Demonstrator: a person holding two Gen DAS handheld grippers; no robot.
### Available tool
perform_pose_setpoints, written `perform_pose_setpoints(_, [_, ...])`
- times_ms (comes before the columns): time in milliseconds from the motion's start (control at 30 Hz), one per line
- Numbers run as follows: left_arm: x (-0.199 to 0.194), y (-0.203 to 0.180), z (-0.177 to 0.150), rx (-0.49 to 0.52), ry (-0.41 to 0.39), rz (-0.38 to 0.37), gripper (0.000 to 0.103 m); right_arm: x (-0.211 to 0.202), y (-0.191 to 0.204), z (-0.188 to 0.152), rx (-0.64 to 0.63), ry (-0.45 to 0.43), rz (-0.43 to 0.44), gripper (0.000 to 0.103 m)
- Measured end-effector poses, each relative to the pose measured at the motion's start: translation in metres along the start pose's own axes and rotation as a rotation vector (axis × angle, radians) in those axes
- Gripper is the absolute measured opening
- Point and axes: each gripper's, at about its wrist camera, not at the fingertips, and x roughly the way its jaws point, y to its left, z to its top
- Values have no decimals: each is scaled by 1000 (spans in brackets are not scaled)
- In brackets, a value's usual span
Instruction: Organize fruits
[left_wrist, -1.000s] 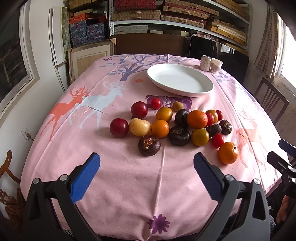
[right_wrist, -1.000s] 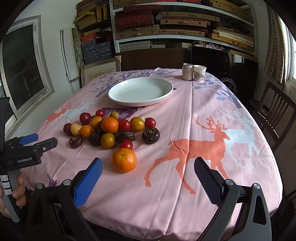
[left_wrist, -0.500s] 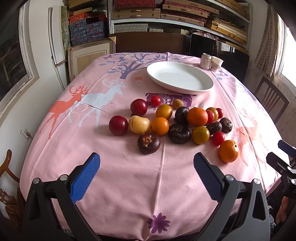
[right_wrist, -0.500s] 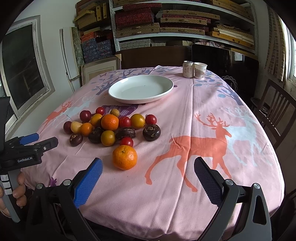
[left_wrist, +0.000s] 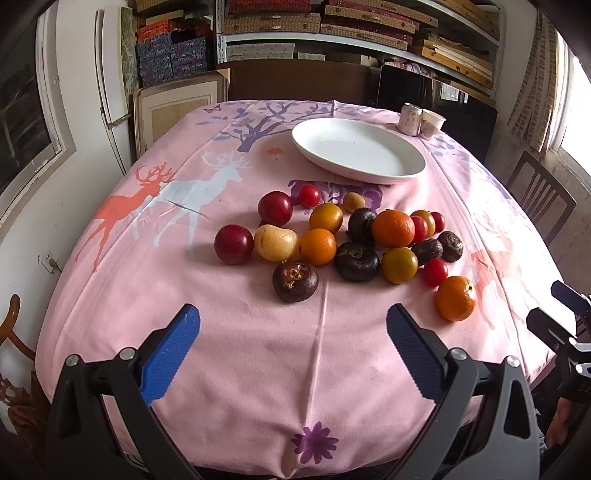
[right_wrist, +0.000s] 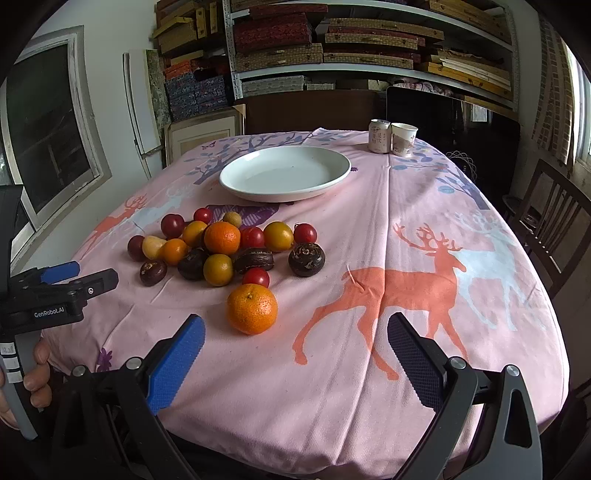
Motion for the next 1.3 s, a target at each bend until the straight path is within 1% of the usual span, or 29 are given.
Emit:
perform_pose_setpoints(400, [3, 2, 1, 2, 3, 9, 99, 4, 8, 2, -24, 14, 39, 100])
perform_pose_setpoints(533, [13, 10, -2, -2, 20, 12, 99, 18, 10, 1, -28, 29, 48, 100])
perform_pose_setpoints(633, [25, 19, -6, -15, 46, 21, 99, 35, 10, 0, -21, 45, 37, 98])
perform_pose_setpoints(700, [34, 24, -10, -7, 66, 23, 99, 49, 12, 1, -23, 68, 34, 87])
perform_pose_setpoints(767, [41, 25, -12, 9, 74, 54, 99, 64, 17, 2, -36, 101, 46, 82])
perform_pose_setpoints(833, [47, 26, -13, 17, 82, 58, 99, 77, 26, 2, -62, 119, 47, 77])
perform_pose_setpoints(867, [50, 25, -12, 23, 86, 55, 99, 82, 30, 1, -74, 124, 40, 68])
perform_pose_setpoints(900, [51, 24, -11, 28, 86, 54, 99, 86, 33, 1, -85, 124, 45, 52])
perform_pose_setpoints(933, [52, 22, -10, 36, 82, 53, 99, 89, 36, 1, -96, 125, 68, 47])
perform_pose_setpoints(1033, [58, 15, -4, 63, 74, 53, 99, 88, 43, -1, -143, 92, 55, 46])
perform_pose_setpoints(1167, [70, 4, 6, 81, 63, 36, 99, 84, 31, -4, -97, 85, 86, 46])
perform_pose_setpoints(1200, [73, 2, 7, 89, 58, 44, 94, 82, 28, -5, -90, 81, 88, 46])
perform_pose_setpoints(1233, [76, -1, 8, 99, 57, 51, 79, 80, 25, -6, -88, 78, 85, 46])
perform_pose_setpoints(1267, [82, -4, 9, 109, 73, 55, 71, 79, 23, -7, -88, 76, 83, 46])
perform_pose_setpoints(1300, [88, -6, 9, 113, 98, 39, 56, 78, 21, -8, -87, 73, 84, 47])
